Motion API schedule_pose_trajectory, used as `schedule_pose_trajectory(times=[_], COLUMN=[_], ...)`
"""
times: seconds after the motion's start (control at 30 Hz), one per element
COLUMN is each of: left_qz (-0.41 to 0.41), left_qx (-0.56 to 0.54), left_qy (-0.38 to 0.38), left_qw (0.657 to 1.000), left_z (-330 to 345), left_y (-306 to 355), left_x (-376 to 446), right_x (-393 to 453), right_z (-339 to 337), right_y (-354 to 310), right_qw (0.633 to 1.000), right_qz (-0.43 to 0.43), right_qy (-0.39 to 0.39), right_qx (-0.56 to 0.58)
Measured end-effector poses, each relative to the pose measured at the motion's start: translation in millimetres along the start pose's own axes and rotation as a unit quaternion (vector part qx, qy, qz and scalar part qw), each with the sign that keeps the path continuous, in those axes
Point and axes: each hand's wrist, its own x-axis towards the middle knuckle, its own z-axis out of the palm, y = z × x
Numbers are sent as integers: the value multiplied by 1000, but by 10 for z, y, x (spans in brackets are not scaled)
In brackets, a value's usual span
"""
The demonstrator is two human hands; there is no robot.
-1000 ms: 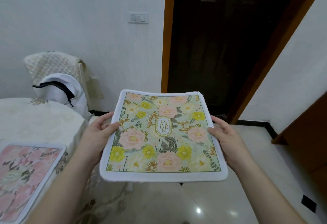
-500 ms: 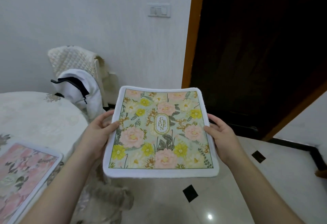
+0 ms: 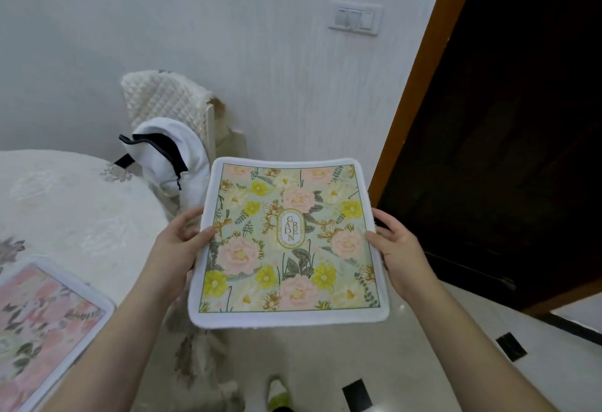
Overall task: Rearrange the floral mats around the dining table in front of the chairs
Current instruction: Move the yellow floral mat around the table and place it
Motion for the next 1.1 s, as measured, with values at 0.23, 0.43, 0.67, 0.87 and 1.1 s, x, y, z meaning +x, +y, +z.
schedule_pose_trajectory(times=[0.23, 0.43, 0.67, 0.87, 1.1], left_qz=[6, 0, -14, -29, -56], left_qx=[15, 34, 39, 12, 1], left_qy=[23, 62, 140, 204, 294], left_qw=[1000, 997, 989, 979, 954], left_z=[-103, -155, 30, 276, 118], left_y=[49, 51, 50, 144, 100], left_x=[707, 1145, 1627, 1923, 1958], right_x=[789, 1404, 2386, 3204, 3670], right_z=[351, 577, 782, 940, 1500], right_y=[-110, -194, -301, -519, -622], right_qw=[999, 997, 989, 975, 947], right_qz=[4, 6, 37, 49, 60], right_qy=[-29, -67, -141, -216, -313], right_qx=[-18, -29, -22, -31, -50])
